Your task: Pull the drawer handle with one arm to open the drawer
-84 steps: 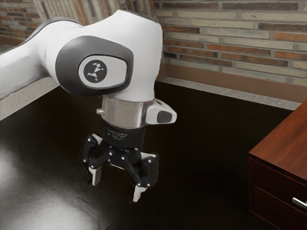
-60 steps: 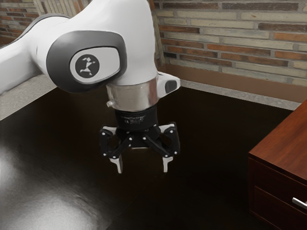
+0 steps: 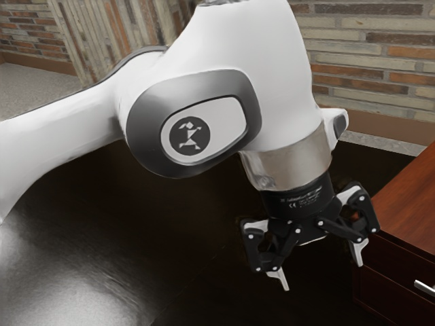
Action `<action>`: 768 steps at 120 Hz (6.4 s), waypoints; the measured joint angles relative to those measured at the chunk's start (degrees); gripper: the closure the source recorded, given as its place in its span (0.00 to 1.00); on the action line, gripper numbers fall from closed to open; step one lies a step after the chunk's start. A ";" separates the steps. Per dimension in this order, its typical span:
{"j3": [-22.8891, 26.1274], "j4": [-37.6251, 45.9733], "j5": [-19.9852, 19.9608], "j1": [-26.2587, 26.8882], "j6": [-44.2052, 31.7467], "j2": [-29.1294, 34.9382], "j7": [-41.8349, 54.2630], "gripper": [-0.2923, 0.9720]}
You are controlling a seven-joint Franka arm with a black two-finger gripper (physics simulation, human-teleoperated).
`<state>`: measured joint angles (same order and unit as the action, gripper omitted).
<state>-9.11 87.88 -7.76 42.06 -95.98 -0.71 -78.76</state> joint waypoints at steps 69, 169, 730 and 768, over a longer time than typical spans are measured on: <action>-6.11 16.66 6.13 8.10 -21.47 6.60 -13.26 0.23; -3.93 5.92 4.17 9.12 -24.84 -5.57 -22.50 0.23; -3.11 26.37 -2.02 12.44 -31.19 8.19 -28.95 0.49; -3.05 26.50 -1.94 13.71 -31.19 8.68 -30.20 0.49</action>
<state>-12.15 114.38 -9.70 55.77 -127.17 7.97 -108.96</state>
